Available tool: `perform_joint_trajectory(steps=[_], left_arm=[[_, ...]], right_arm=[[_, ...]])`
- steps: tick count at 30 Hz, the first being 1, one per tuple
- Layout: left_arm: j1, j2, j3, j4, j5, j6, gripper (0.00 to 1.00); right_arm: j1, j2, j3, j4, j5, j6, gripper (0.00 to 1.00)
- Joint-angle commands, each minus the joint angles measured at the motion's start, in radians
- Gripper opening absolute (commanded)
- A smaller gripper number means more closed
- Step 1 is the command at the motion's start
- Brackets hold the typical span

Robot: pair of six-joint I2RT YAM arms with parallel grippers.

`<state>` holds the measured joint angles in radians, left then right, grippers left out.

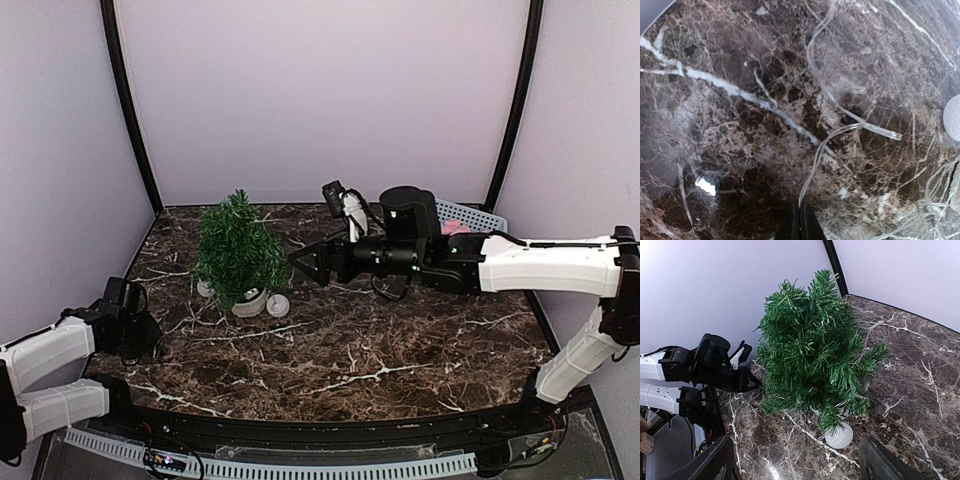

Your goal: Decorate the small christmas tree

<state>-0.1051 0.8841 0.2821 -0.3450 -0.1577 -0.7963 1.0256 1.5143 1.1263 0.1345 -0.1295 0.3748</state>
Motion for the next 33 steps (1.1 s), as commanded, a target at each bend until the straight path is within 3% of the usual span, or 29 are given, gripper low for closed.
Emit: perform_joint_trajectory(steps=[1, 6, 10, 14, 19, 26, 33], left_arm=[[0.008, -0.093, 0.107, -0.071, -0.060, 0.034, 0.00], [0.014, -0.130, 0.421, -0.173, -0.176, 0.160, 0.00], [0.015, -0.059, 0.674, -0.201, -0.143, 0.302, 0.00], [0.015, 0.043, 0.905, -0.192, 0.064, 0.451, 0.00], [0.015, 0.135, 1.121, -0.159, 0.439, 0.583, 0.00], [0.015, 0.209, 1.213, -0.074, 0.840, 0.607, 0.00], [0.011, 0.246, 1.216, -0.025, 1.042, 0.584, 0.00]], right_arm=[[-0.006, -0.036, 0.045, 0.004, 0.035, -0.026, 0.87], [-0.007, -0.010, 0.168, -0.092, 0.037, -0.080, 0.88], [-0.008, 0.031, 0.278, -0.129, 0.014, -0.121, 0.88], [-0.006, 0.103, 0.431, -0.209, -0.065, -0.168, 0.89], [0.006, 0.215, 0.609, -0.244, -0.147, -0.208, 0.90], [0.033, 0.420, 0.897, -0.284, -0.201, -0.272, 0.90], [0.045, 0.602, 1.069, -0.216, -0.255, -0.268, 0.86]])
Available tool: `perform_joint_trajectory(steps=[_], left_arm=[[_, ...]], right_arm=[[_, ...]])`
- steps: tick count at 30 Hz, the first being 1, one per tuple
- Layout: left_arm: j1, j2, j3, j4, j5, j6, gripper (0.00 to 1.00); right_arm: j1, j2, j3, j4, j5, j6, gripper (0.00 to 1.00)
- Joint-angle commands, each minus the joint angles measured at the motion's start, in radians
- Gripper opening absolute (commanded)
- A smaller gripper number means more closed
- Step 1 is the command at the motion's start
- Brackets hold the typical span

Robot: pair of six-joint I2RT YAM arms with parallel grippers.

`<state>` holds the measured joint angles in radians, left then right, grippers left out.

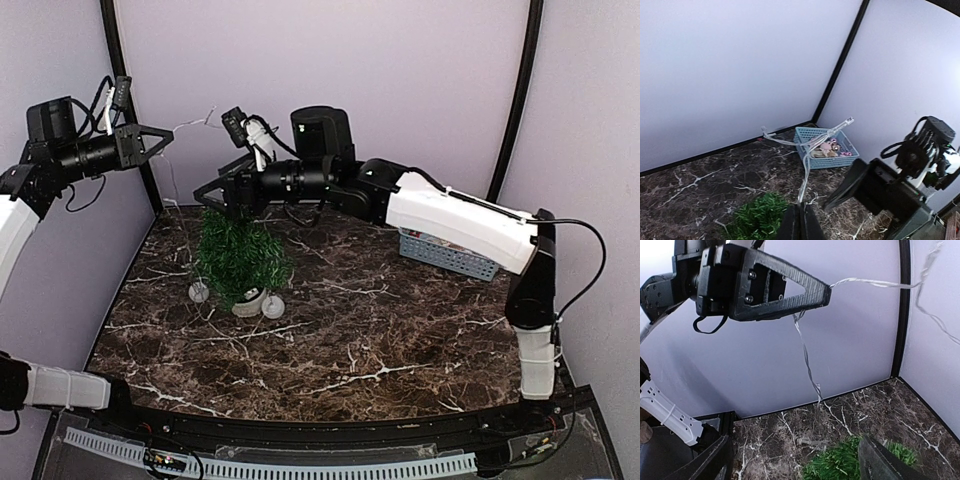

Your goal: Decorate the small christmas tree

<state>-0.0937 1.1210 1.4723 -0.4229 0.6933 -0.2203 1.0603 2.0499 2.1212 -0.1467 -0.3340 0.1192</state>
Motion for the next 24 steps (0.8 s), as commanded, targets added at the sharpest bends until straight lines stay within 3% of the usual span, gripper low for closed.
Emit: perform_joint_trajectory(steps=[1, 9, 12, 13, 17, 18, 20, 21, 23, 24], left_arm=[[-0.003, 0.011, 0.024, 0.054, 0.212, 0.009, 0.00], [-0.101, 0.053, 0.043, 0.017, 0.266, 0.045, 0.00], [-0.126, 0.067, 0.057, -0.003, 0.258, 0.060, 0.00], [-0.130, 0.069, 0.055, -0.003, 0.259, 0.060, 0.00], [-0.135, 0.063, 0.031, 0.015, 0.244, 0.060, 0.00], [-0.135, 0.057, 0.009, 0.030, 0.228, 0.062, 0.04], [-0.135, 0.007, -0.058, 0.080, 0.187, 0.065, 0.35], [-0.135, -0.014, -0.089, 0.134, 0.167, 0.064, 0.58], [-0.135, -0.087, -0.210, 0.236, 0.092, 0.044, 0.79], [-0.135, -0.136, -0.292, 0.270, 0.049, 0.037, 0.84]], right_arm=[[0.012, 0.086, 0.086, 0.086, -0.055, -0.010, 0.85], [0.016, 0.202, 0.149, 0.248, -0.045, 0.028, 0.75], [0.017, 0.228, 0.178, 0.282, -0.057, 0.032, 0.65], [0.019, 0.234, 0.184, 0.287, -0.065, 0.033, 0.56], [0.026, 0.205, 0.160, 0.326, -0.069, 0.036, 0.00], [0.026, 0.189, 0.143, 0.345, -0.057, 0.045, 0.00], [0.027, 0.150, 0.105, 0.380, -0.030, 0.057, 0.00], [0.027, 0.133, 0.093, 0.390, -0.011, 0.066, 0.00], [0.027, 0.105, 0.090, 0.392, 0.011, 0.072, 0.00], [0.027, 0.093, 0.091, 0.393, 0.017, 0.079, 0.00]])
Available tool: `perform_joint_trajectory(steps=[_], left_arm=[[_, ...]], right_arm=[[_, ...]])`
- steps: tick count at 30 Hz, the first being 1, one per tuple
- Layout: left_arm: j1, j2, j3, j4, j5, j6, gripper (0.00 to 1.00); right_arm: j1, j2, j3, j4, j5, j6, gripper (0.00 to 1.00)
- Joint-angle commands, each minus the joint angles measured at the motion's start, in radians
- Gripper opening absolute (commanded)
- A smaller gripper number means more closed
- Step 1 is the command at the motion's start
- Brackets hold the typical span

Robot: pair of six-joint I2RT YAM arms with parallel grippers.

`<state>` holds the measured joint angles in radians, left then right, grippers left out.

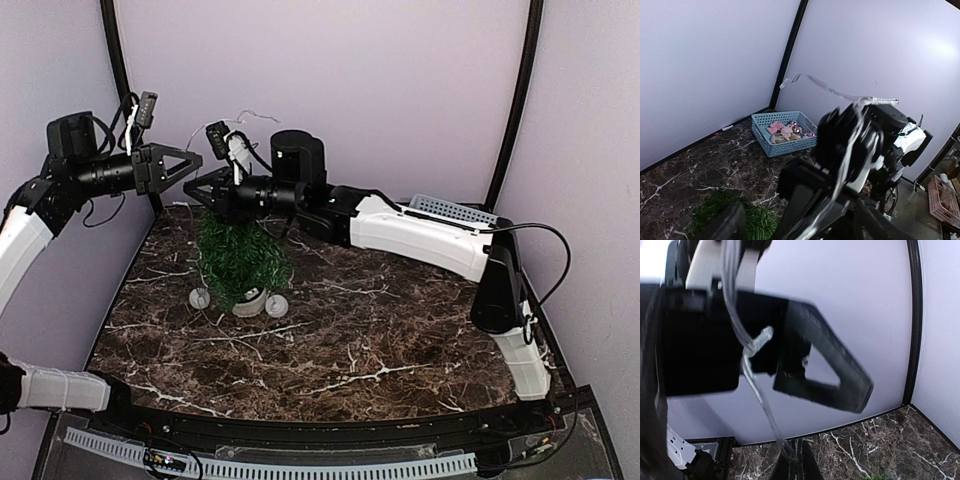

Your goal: Decorate the small christmas tree

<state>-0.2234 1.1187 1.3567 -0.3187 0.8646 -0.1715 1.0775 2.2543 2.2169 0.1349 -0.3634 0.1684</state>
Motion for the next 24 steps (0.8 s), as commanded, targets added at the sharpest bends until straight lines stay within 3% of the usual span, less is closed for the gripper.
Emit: perform_joint_trajectory(steps=[1, 5, 13, 21, 23, 24], left_arm=[[-0.005, -0.155, -0.256, 0.231, -0.140, -0.028, 0.91], [-0.010, -0.238, -0.427, 0.359, -0.169, -0.062, 0.99], [-0.029, -0.235, -0.481, 0.301, -0.205, -0.007, 0.95], [-0.030, -0.241, -0.483, 0.237, -0.239, 0.017, 0.47], [-0.030, -0.257, -0.498, 0.249, -0.240, 0.004, 0.39], [-0.030, -0.262, -0.503, 0.260, -0.236, -0.007, 0.41]], right_arm=[[0.010, -0.121, -0.005, 0.113, 0.051, 0.035, 0.00], [0.012, -0.152, 0.002, 0.113, 0.049, 0.053, 0.00], [0.011, -0.188, -0.005, 0.121, 0.043, 0.061, 0.00], [0.013, -0.207, -0.014, 0.115, 0.051, 0.057, 0.00], [0.013, -0.214, -0.020, 0.115, 0.060, 0.057, 0.00], [0.014, -0.215, -0.024, 0.114, 0.060, 0.056, 0.00]])
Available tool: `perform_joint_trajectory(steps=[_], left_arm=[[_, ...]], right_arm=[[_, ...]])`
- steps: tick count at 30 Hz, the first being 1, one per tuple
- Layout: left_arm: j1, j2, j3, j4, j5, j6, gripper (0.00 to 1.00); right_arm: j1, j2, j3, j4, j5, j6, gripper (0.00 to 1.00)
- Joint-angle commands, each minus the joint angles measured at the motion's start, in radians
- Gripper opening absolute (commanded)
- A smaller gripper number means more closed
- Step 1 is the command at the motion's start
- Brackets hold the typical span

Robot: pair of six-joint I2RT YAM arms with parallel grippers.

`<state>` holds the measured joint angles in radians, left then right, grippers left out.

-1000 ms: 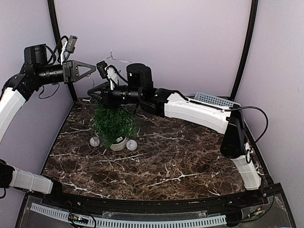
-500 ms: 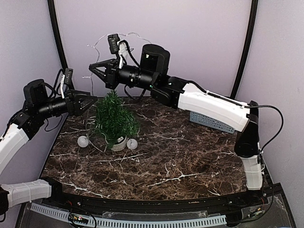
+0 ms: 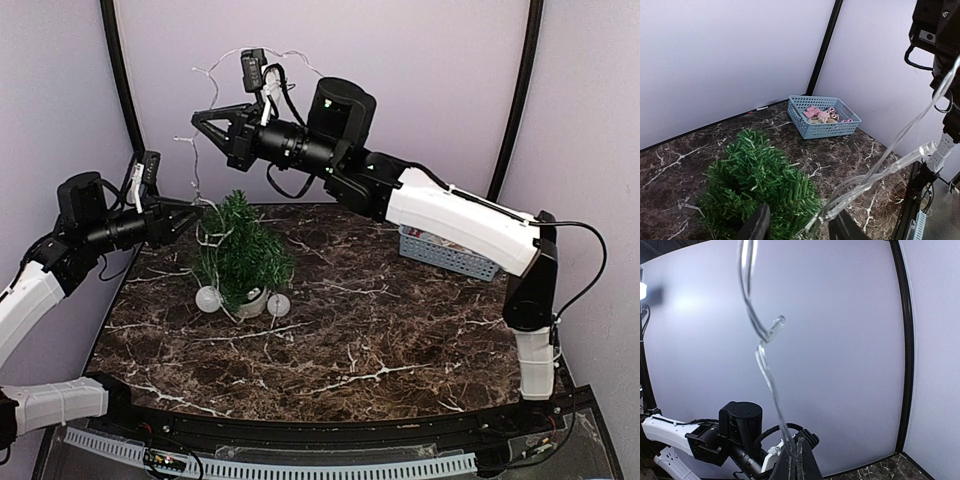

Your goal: Decorate the small christmas tree

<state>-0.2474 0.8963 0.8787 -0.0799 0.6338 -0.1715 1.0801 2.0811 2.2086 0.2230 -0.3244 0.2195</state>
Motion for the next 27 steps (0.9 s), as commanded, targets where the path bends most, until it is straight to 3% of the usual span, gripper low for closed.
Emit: perform_joint_trajectory(steps=[1, 3, 5, 15, 22, 24, 27], left_arm=[[-0.006, -0.045, -0.026, 0.029, 0.014, -0.013, 0.51], [-0.006, -0.047, -0.017, 0.061, 0.054, -0.041, 0.70], [-0.006, -0.036, 0.013, 0.075, 0.099, -0.062, 0.75], [-0.006, 0.085, 0.189, 0.111, 0.247, -0.076, 0.84], [-0.006, 0.099, 0.211, 0.125, 0.304, -0.060, 0.93], [-0.006, 0.101, 0.211, 0.126, 0.302, -0.063, 0.89], [-0.006, 0.123, 0.221, 0.130, 0.333, -0.080, 0.60]], right_arm=[[0.012, -0.046, -0.020, 0.025, 0.023, 0.003, 0.00], [0.012, -0.046, -0.023, 0.017, 0.023, 0.002, 0.00], [0.012, -0.046, -0.020, 0.008, 0.021, 0.002, 0.00], [0.015, -0.037, 0.001, -0.025, -0.002, -0.001, 0.00], [0.017, -0.036, 0.005, -0.029, -0.012, 0.002, 0.00], [0.018, -0.036, 0.008, -0.027, -0.017, 0.004, 0.00], [0.018, -0.033, 0.011, -0.030, -0.014, 0.004, 0.00]])
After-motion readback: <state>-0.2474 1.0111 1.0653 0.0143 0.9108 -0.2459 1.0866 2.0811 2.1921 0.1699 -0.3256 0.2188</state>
